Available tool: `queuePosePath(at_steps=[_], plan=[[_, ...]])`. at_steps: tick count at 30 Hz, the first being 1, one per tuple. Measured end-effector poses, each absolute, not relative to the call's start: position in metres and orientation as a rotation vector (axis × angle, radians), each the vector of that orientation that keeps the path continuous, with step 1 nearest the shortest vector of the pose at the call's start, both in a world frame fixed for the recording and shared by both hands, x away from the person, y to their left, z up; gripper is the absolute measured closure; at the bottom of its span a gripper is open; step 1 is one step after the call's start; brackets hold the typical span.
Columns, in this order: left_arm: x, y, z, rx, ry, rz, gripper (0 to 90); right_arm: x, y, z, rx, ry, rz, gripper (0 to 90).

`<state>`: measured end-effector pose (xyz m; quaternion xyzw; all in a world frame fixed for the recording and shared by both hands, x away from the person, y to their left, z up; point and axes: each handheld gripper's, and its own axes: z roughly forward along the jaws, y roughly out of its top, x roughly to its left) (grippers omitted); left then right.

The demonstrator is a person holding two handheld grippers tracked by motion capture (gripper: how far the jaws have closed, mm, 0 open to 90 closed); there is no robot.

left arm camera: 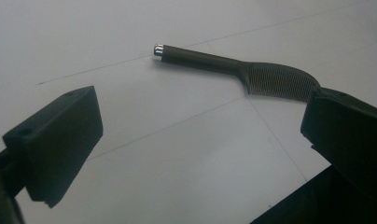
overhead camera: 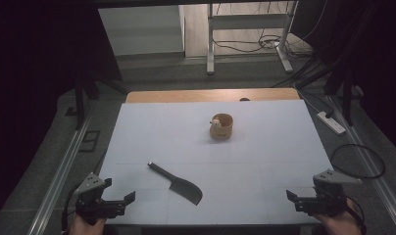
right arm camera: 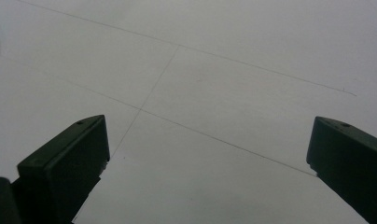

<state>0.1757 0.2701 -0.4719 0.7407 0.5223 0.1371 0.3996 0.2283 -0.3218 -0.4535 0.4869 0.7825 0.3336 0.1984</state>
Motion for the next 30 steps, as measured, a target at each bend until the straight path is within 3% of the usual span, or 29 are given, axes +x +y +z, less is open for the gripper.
queuePosePath(at_steps=[30], plan=[[0.1778,0.2716,-0.4726,1.869,1.344,0.318,0.0,0.2291,-0.3202,-0.4539,1.354,2.200,0.921,0.0]])
